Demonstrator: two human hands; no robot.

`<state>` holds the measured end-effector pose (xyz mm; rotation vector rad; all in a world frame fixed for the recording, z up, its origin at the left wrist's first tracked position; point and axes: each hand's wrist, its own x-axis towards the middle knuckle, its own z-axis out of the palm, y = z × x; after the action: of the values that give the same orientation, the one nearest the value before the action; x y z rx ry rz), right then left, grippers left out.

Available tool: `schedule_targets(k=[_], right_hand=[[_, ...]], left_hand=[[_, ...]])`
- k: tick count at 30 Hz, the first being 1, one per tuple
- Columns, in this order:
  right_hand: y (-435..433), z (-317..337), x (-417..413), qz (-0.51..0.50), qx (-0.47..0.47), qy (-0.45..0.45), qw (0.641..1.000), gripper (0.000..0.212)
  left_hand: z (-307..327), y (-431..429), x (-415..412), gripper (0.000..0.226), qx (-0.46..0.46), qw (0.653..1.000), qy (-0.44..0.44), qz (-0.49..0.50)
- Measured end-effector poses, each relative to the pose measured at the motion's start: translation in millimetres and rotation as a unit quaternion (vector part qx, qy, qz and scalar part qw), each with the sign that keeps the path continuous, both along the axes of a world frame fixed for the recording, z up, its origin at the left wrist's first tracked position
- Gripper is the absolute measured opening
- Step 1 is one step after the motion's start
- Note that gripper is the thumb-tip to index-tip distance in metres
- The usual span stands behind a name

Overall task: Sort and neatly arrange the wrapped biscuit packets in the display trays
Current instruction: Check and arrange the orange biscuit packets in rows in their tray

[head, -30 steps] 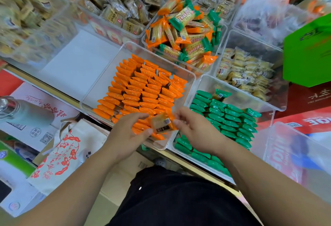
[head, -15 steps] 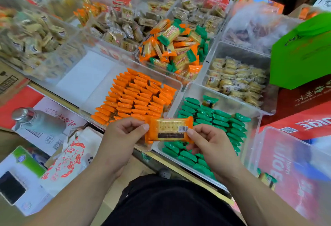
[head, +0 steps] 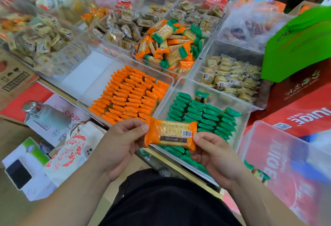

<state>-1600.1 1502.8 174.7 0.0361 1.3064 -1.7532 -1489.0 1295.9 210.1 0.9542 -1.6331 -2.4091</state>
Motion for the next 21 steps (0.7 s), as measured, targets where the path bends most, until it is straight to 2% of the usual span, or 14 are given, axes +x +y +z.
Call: schedule_targets(k=[2, 3, 5, 7, 12, 14, 18, 21], right_hand=[[2.5, 2.0, -1.9, -0.003, 0.019, 0.033, 0.999, 0.013], [3.1, 2.7, -3.1, -0.009, 0.023, 0.042, 0.999, 0.012], [2.7, 4.7, -6.1, -0.024, 0.029, 0.044, 0.998, 0.017], [2.1, 3.7, -9.8, -0.038, 0.032, 0.039, 0.998, 0.021], [-2.1, 0.7, -16.9, -0.035, 0.014, 0.067, 0.997, 0.01], [-4.3, -0.9, -18.1, -0.026, 0.007, 0.066, 0.997, 0.017], [-12.8, -3.8, -20.5, -0.002, -0.02, 0.026, 0.999, 0.029], [-26.6, -5.1, -17.8, 0.022, -0.005, 0.048, 0.999, 0.014]], left_hand=[[-1.9, 5.9, -0.4, 0.007, -0.018, 1.0, 0.003, 0.023], [-4.7, 8.3, -0.4, 0.017, -0.026, 0.999, 0.007, 0.037], [-6.7, 13.9, -2.8, 0.029, -0.058, 0.996, 0.018, 0.061], [-5.7, 18.3, -5.3, 0.023, -0.098, 0.992, 0.028, 0.071], [-3.1, 14.1, -5.1, 0.029, -0.132, 0.99, 0.008, 0.051], [-2.3, 11.0, -5.5, 0.036, -0.175, 0.983, -0.003, 0.047], [-3.3, 0.7, -4.2, 0.023, -0.203, 0.975, -0.023, 0.09], [-5.0, -14.4, 2.0, 0.016, -0.253, 0.963, -0.048, 0.086]])
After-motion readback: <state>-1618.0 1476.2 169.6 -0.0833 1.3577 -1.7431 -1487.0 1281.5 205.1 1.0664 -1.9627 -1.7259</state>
